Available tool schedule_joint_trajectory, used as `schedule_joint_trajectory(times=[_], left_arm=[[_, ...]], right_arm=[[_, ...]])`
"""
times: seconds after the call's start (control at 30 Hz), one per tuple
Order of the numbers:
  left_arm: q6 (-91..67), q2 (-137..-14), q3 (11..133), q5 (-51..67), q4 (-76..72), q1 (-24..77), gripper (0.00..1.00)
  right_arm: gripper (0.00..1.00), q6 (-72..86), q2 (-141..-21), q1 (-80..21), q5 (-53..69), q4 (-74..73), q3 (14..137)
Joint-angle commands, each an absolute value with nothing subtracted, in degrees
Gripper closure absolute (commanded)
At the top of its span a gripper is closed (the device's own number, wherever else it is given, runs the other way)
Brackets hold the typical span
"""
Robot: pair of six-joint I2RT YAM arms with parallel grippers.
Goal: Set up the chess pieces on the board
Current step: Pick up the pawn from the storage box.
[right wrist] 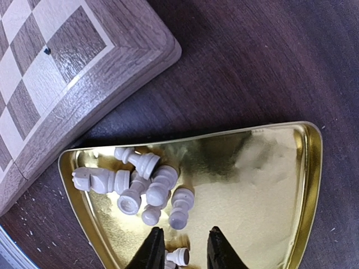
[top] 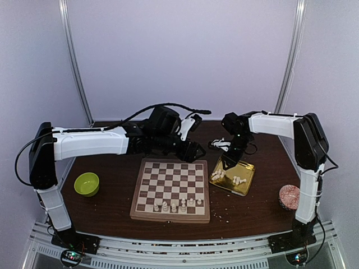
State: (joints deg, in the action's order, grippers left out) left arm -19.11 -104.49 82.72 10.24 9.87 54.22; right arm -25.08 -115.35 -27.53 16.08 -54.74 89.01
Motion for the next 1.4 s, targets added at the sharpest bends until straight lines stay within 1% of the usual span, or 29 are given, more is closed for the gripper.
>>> schedule_joint_trajectory(times=[0.0,0.13,0.37,0.57,0.87,1.03,1.2,1.37], left_arm=[[-19.6,-104.1,82.4,11.3,7.1,54.1,0.38],[-19.9,-104.4,82.5,11.7,7.0,54.1,0.38],[-20.2,-104.6,82.5,11.8,6.9,54.1,0.38],[-20.3,-104.8,82.5,12.0,7.3,54.1,0.38],[-20.6,-104.7,82.5,12.4,7.9,54.1,0.38],[-20.5,-104.4,82.4,12.5,8.2,54.1,0.38],[-20.2,-104.0,82.4,11.9,8.4,54.1,0.38],[-19.7,-103.5,82.4,11.5,9.2,54.1,0.38]], right_arm=[[0.76,-24.3,-117.1,-28.2,17.3,-56.1,90.7],[0.79,-24.1,-117.9,-28.6,16.8,-56.4,91.0],[0.81,-23.6,-118.9,-28.7,16.1,-56.5,91.2],[0.91,-23.4,-118.8,-28.7,15.4,-56.4,91.0],[0.99,-23.4,-117.5,-28.6,14.5,-56.0,90.7],[1.00,-23.1,-115.4,-27.8,14.4,-55.5,90.4],[1.00,-22.4,-113.0,-24.7,14.3,-54.7,90.2],[1.00,-23.4,-111.3,-22.9,18.8,-55.7,89.8]])
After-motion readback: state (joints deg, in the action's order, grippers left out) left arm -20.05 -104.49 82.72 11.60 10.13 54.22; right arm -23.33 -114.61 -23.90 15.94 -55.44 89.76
